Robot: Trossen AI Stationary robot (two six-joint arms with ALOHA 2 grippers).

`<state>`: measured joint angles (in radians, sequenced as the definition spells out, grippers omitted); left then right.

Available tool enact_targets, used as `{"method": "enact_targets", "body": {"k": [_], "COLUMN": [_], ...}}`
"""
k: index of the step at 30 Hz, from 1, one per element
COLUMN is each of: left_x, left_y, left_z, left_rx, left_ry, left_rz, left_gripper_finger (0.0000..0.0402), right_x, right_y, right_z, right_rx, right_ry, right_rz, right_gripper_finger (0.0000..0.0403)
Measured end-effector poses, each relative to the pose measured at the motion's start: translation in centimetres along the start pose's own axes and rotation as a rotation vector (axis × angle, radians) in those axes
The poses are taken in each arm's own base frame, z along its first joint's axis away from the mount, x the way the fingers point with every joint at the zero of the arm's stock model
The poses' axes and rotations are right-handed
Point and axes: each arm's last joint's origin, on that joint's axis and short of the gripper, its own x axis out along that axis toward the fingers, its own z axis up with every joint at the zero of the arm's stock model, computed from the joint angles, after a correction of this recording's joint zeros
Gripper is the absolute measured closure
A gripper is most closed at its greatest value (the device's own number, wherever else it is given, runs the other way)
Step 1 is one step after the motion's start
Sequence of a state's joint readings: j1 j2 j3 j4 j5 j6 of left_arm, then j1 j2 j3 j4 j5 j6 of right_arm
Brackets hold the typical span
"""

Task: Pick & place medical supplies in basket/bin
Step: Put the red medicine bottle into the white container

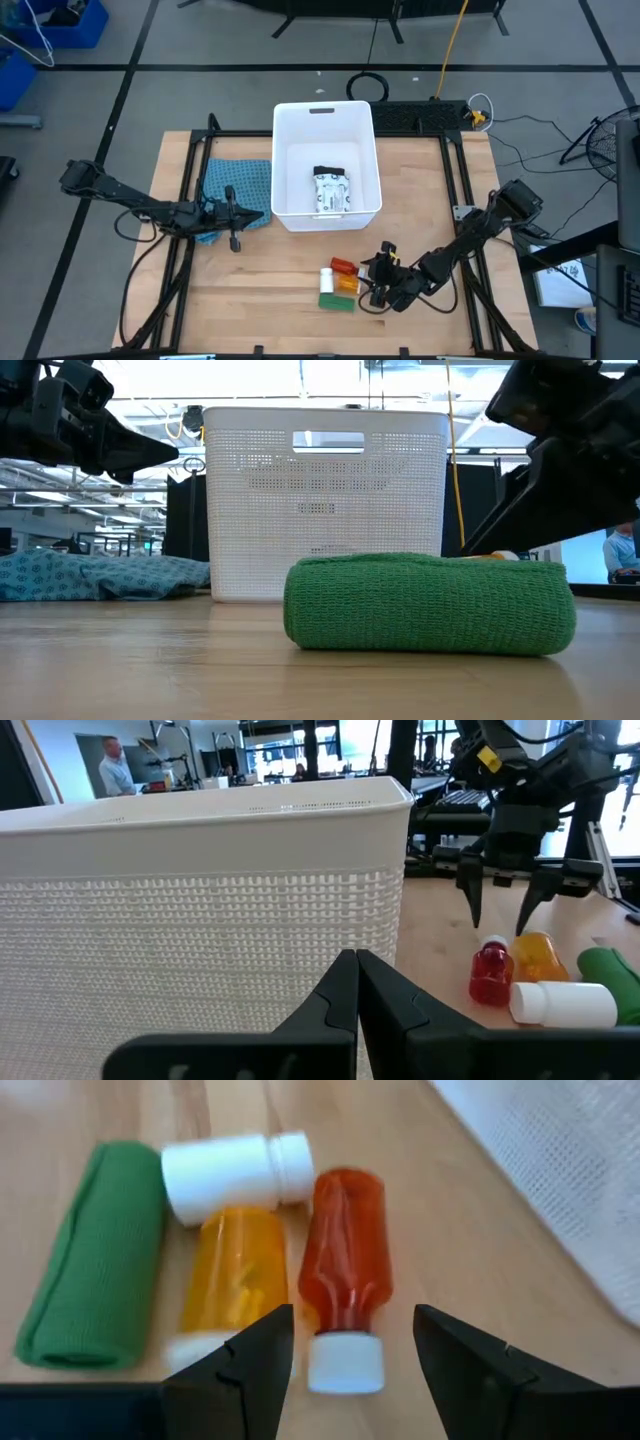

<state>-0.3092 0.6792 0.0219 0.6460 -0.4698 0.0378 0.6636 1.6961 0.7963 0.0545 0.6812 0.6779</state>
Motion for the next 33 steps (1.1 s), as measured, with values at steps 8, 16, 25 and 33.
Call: {"method": "enact_targets", "body": {"k": [8, 16, 25, 33], "left_x": [0.0, 0.0, 0.0, 0.0], "left_y": [0.0, 0.0, 0.0, 0.0], "left_z": [0.0, 0.0, 0.0, 0.0], "left_rx": [0.002, 0.002, 0.001, 0.002], "left_ry": [0.0, 0.0, -0.001, 0.0], "left_rz": [0.0, 0.0, 0.0, 0.0], "left_gripper_finger": [0.0398, 0.0398, 0.0398, 0.0398], "right_x": [-0.2, 0.6, 1.9, 2.0], "right_y": [0.2, 0.5, 0.4, 0.5], "right_z": [-0.3, -1.0, -1.8, -1.4], "right_rx": [-0.004, -0.037, -0.061, -0.071], "right_ry": [0.01, 0.017, 0.05, 0.023], "right_rz": [0.011, 0.006, -0.009, 0.01], "right_gripper_finger": [0.0202, 0.0202, 0.0202, 0.0204]}}
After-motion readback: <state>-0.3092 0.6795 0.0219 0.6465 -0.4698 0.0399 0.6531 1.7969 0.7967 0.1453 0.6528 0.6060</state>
